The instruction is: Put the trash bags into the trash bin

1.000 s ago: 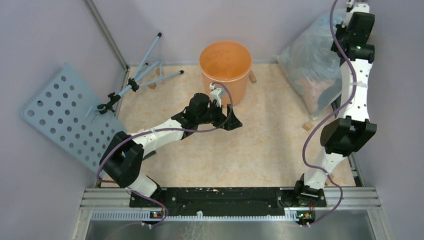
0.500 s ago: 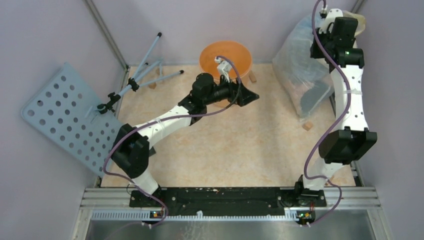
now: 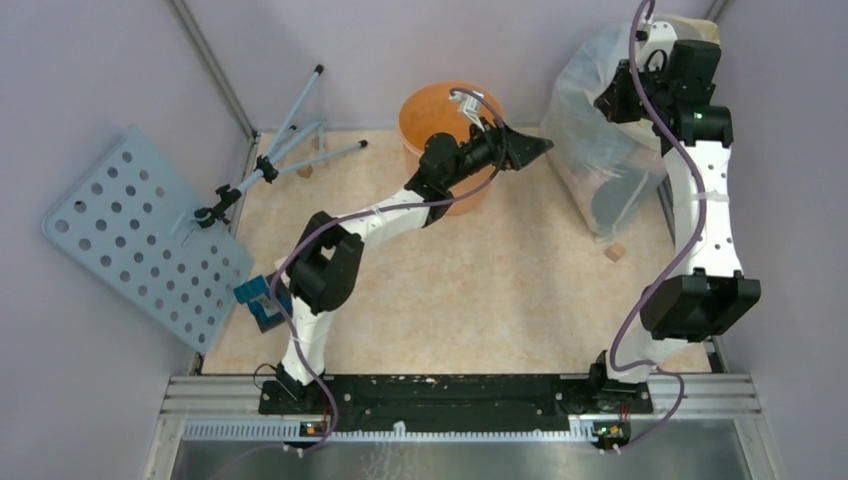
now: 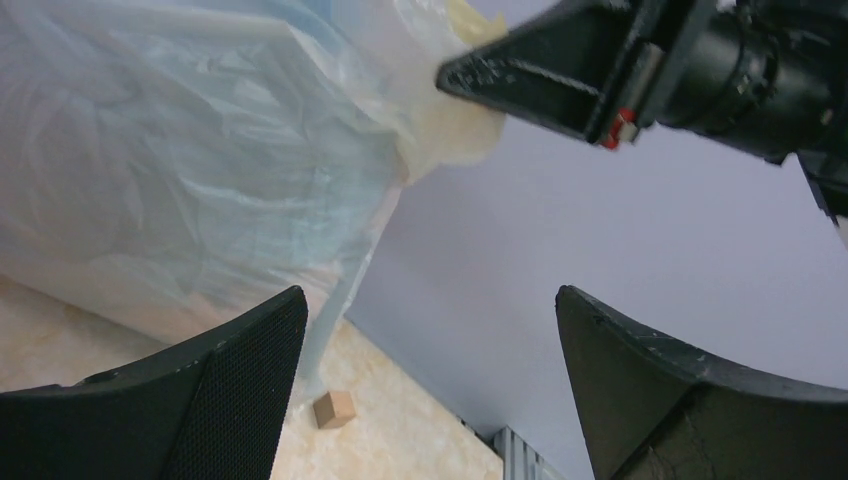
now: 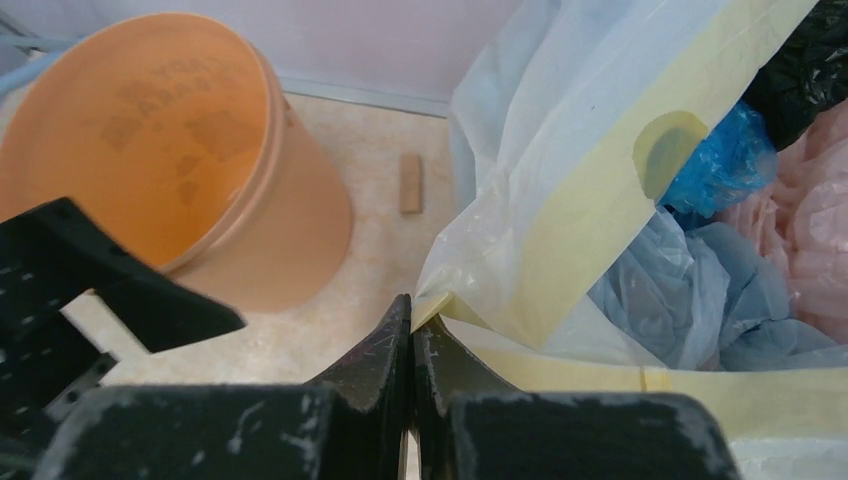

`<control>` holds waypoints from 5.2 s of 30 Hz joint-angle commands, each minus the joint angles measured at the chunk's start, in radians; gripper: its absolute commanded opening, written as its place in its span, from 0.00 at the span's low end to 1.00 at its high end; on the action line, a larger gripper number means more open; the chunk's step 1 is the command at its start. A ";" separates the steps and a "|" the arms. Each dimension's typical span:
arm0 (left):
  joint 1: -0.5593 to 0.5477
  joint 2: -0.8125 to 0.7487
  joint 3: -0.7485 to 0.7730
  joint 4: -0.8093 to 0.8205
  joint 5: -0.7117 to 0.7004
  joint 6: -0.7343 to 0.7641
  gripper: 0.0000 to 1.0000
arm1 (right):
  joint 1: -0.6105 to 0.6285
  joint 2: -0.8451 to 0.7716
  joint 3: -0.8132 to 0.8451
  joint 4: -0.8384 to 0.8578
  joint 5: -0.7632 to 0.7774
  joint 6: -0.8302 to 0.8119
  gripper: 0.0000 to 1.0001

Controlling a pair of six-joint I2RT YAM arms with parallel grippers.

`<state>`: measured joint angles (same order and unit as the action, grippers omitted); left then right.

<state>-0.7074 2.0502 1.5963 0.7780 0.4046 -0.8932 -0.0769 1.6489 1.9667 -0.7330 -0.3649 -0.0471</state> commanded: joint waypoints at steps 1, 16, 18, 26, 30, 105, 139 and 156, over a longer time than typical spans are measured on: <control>0.007 0.055 0.140 0.107 -0.077 -0.041 0.98 | -0.003 -0.080 -0.068 0.087 -0.111 0.083 0.00; 0.001 0.326 0.568 -0.020 -0.099 -0.145 0.99 | -0.031 -0.098 -0.110 0.178 0.066 0.158 0.74; 0.000 0.313 0.548 -0.077 -0.116 -0.107 0.99 | -0.064 -0.063 -0.107 0.214 0.024 0.201 0.80; 0.000 0.264 0.473 -0.178 -0.134 -0.020 0.98 | -0.119 0.072 -0.003 0.173 0.013 0.242 0.84; -0.001 0.267 0.478 -0.220 -0.130 0.015 0.99 | -0.123 0.065 -0.029 0.205 -0.042 0.242 0.89; 0.034 -0.123 0.366 -0.679 -0.338 0.611 0.56 | 0.361 0.095 0.076 0.148 0.575 0.039 0.00; 0.031 0.250 0.663 -0.651 -0.542 0.619 0.55 | 0.305 0.033 -0.061 0.245 0.574 0.097 0.00; 0.033 0.208 0.623 -0.564 -0.467 0.625 0.00 | 0.290 0.031 -0.059 0.244 0.571 0.093 0.00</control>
<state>-0.6735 2.3455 2.2341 0.1028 -0.1349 -0.2779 0.2279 1.7348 1.9041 -0.5175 0.2070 0.0452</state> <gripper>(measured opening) 0.005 0.005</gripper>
